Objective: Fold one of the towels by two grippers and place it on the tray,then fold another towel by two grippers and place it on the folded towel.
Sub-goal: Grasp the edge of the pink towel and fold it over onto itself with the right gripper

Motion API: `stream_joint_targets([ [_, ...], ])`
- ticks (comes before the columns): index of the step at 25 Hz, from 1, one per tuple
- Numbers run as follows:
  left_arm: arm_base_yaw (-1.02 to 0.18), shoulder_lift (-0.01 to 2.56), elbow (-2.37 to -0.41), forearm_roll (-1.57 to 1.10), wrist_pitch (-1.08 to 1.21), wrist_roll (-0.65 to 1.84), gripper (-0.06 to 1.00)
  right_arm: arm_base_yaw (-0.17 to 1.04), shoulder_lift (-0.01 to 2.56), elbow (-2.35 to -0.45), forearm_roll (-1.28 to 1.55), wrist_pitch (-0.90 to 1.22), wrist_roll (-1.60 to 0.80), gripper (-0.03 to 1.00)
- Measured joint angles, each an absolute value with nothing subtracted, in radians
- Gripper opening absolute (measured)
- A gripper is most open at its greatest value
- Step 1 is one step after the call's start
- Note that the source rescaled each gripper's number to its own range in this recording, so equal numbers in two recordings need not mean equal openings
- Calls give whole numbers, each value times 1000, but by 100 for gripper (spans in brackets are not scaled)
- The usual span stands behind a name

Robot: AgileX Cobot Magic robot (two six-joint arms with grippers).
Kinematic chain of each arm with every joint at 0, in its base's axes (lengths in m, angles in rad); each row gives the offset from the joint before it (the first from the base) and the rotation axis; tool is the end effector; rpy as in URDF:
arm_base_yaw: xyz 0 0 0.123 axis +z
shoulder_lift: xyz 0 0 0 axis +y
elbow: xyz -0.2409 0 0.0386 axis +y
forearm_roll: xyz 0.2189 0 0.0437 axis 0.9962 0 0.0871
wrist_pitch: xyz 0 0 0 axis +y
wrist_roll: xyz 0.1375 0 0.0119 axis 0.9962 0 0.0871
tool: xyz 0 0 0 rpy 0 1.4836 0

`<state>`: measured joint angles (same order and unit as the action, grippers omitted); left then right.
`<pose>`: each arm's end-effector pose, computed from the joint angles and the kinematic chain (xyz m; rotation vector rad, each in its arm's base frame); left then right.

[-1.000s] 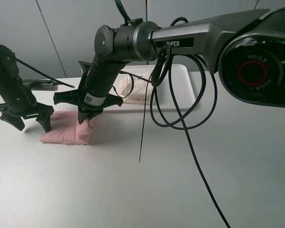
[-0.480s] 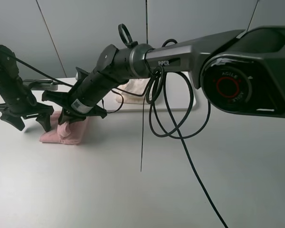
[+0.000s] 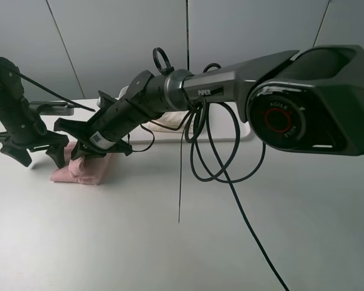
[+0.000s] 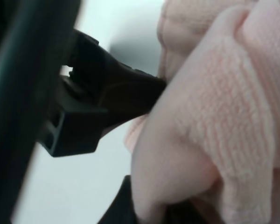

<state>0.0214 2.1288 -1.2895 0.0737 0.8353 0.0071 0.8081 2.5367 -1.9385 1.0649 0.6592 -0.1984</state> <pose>0.3366 0.0147 0.0354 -0.0556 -3.1226 -0.0843 0.2924 0.4131 0.0520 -0.3564 2.7424 1.2753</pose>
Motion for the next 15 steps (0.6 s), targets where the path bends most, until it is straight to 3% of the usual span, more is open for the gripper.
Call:
stream_joint_targets([
  [15, 26, 2125, -1340, 52, 879, 32, 100, 808, 2537, -1939, 1079, 655, -219, 5],
])
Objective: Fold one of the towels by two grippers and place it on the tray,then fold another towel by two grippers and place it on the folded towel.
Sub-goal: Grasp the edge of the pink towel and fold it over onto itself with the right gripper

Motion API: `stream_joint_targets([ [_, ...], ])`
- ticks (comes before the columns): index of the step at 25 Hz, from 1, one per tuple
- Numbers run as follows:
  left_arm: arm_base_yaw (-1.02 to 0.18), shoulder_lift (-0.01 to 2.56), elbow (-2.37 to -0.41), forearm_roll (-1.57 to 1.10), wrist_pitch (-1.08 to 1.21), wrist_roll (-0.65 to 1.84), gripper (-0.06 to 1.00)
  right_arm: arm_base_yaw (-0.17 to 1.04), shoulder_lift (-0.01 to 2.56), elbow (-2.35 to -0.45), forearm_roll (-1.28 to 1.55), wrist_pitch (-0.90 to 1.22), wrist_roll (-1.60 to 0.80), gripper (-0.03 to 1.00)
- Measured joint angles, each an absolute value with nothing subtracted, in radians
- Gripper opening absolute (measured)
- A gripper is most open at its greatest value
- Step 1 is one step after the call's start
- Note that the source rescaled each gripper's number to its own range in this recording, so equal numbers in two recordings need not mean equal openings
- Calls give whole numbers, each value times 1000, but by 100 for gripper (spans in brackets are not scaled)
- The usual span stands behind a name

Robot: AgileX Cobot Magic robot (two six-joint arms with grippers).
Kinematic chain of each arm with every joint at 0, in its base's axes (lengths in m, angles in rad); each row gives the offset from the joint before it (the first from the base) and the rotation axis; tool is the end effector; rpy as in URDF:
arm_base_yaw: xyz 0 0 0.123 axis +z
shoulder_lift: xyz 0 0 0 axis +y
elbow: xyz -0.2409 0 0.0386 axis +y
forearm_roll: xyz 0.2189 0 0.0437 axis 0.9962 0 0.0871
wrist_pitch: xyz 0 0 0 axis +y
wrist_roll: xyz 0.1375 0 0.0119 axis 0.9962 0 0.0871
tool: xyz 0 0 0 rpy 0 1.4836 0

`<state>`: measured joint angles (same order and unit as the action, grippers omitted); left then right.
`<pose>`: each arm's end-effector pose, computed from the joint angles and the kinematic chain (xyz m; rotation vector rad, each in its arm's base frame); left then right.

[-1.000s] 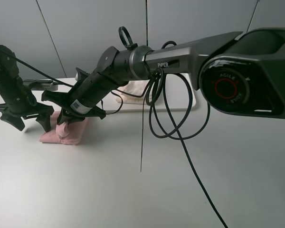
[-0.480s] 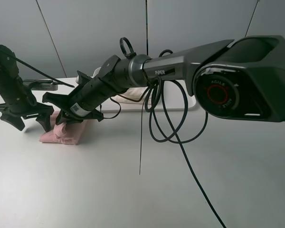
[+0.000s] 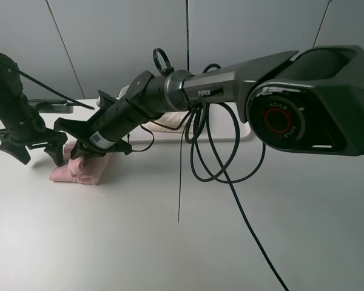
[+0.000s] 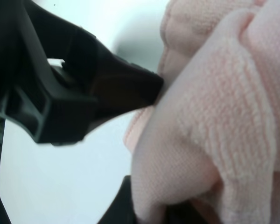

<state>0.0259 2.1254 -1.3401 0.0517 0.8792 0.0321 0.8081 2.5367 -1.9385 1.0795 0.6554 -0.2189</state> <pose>0.3442 0.0144 0.0457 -0.0616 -3.1327 -0.0619 0.2928 0.4139 0.0530 -0.3648 2.7288 1.2834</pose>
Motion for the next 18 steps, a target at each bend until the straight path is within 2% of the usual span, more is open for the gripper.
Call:
stream_joint_targets([
  [14, 28, 2058, -1522, -13, 995, 77, 100, 808, 2537, -1939, 1063, 655, -181, 5],
  [18, 28, 2056, -1570, -32, 1037, 79, 100, 808, 2538, -1939, 1081, 642, -154, 15],
])
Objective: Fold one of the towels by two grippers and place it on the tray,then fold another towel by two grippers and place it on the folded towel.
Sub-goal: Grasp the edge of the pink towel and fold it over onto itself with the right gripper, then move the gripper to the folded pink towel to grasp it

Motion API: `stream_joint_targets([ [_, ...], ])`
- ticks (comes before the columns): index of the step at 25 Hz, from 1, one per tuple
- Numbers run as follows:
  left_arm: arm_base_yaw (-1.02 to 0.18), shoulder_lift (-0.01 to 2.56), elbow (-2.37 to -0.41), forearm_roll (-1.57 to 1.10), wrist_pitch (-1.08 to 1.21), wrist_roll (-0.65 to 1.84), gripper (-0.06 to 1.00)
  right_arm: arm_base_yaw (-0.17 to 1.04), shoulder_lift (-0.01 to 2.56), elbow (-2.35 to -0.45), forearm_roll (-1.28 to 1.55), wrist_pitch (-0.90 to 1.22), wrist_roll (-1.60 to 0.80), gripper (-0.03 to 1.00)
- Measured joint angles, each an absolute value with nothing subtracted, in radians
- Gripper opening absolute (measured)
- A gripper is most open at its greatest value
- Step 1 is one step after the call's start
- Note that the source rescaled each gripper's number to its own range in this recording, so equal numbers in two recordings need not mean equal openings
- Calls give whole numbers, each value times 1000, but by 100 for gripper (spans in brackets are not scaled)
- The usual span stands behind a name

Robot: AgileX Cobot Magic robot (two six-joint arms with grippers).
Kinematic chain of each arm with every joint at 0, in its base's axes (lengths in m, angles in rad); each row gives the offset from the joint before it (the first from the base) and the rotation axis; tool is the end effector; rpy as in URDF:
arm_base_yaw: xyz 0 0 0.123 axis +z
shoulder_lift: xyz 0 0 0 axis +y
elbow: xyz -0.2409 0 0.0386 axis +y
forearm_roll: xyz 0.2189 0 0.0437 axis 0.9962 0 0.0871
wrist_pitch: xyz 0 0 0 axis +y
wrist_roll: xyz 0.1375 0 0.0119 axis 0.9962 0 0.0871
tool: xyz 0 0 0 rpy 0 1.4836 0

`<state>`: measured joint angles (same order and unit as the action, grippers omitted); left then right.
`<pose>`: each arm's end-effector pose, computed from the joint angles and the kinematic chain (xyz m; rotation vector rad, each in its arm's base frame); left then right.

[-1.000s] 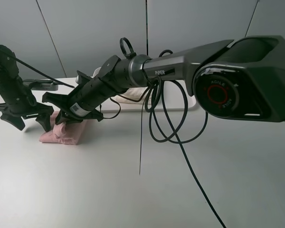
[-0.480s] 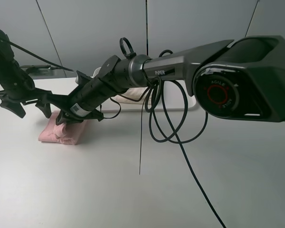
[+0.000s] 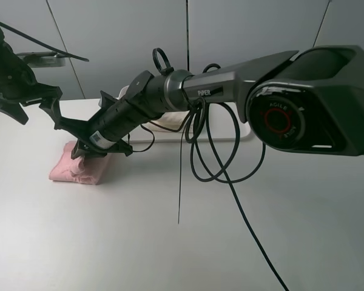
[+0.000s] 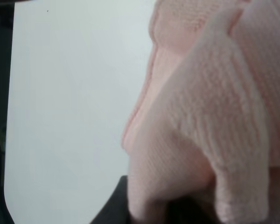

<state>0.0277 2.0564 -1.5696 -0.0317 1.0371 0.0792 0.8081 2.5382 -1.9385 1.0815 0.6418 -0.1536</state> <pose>0.3788 0.0067 0.1175 0.0559 3.0055 -0.0318 0.2946 0.4140 0.0524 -0.2653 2.7542 1.2939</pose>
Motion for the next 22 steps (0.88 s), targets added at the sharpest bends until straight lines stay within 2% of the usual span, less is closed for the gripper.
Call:
stream_joint_targets([
  [4, 28, 2056, -1578, -76, 1060, 102, 100, 808, 2538, -1939, 1192, 628, -193, 30],
  [10, 28, 2056, -1578, -122, 1067, 133, 100, 808, 2538, -1939, 1388, 633, -395, 58],
  [12, 28, 2056, -1578, -124, 1067, 133, 100, 808, 2538, -1939, 1405, 643, -433, 63],
  [17, 28, 2056, -1598, -126, 1075, 137, 100, 792, 2538, -1939, 1368, 682, -460, 66],
  [22, 28, 2056, -1607, -132, 1075, 143, 100, 725, 2538, -1939, 1269, 757, -404, 66],
])
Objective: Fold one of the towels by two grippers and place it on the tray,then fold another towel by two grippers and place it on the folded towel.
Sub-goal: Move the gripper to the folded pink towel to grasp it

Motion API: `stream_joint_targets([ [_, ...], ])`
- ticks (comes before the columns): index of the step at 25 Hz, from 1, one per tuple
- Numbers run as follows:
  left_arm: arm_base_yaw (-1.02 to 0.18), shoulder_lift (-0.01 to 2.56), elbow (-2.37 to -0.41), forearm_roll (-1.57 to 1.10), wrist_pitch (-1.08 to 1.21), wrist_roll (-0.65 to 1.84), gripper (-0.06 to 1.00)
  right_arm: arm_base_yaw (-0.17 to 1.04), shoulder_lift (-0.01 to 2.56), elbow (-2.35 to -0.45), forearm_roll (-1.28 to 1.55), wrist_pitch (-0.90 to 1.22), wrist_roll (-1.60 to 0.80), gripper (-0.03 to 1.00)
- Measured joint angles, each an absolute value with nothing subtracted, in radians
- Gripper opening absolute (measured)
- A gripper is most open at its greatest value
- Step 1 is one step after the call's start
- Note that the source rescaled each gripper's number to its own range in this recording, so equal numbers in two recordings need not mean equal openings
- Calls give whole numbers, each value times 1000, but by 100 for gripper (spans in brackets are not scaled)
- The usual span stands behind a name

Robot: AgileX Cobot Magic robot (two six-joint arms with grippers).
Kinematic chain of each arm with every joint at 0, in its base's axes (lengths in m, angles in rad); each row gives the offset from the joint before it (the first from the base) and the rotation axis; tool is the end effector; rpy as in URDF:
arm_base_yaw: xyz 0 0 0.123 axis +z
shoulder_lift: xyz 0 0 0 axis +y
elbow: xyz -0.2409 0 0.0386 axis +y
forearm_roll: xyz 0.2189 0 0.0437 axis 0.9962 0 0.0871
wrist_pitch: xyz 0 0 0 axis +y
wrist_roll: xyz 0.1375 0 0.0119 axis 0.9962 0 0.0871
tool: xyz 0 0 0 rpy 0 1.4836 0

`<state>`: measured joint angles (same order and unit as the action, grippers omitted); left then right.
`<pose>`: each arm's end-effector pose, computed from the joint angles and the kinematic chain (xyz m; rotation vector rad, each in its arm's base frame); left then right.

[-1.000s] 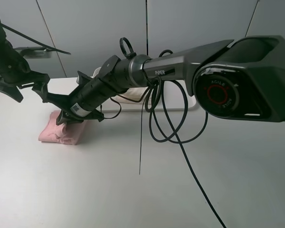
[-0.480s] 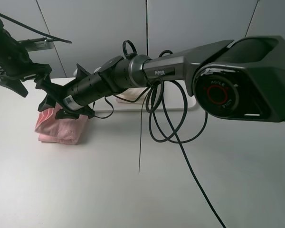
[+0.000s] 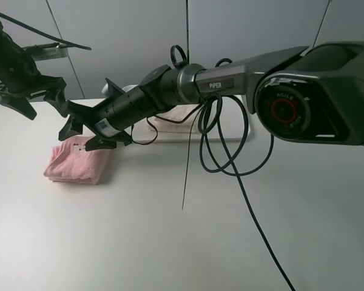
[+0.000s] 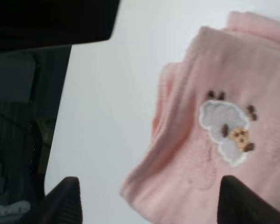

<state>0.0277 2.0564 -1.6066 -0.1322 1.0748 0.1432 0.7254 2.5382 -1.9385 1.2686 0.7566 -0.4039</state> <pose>0.3816 -0.0054 0.1264 0.0902 2.9929 -0.1628 0.3134 0.3989 0.0667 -0.3601 2.6518 1.4674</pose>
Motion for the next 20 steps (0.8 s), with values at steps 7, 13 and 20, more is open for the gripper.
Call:
stream_joint_targets([
  [7, 28, 2056, -1607, -154, 1075, 157, 100, 699, 2541, -1939, 1021, 786, -259, 66],
  [13, 28, 2056, -1607, -156, 1075, 159, 100, 701, 2541, -1939, 983, 755, -194, 66],
  [20, 28, 2056, -1607, -156, 1075, 159, 100, 760, 2541, -1939, 962, 668, -154, 66],
])
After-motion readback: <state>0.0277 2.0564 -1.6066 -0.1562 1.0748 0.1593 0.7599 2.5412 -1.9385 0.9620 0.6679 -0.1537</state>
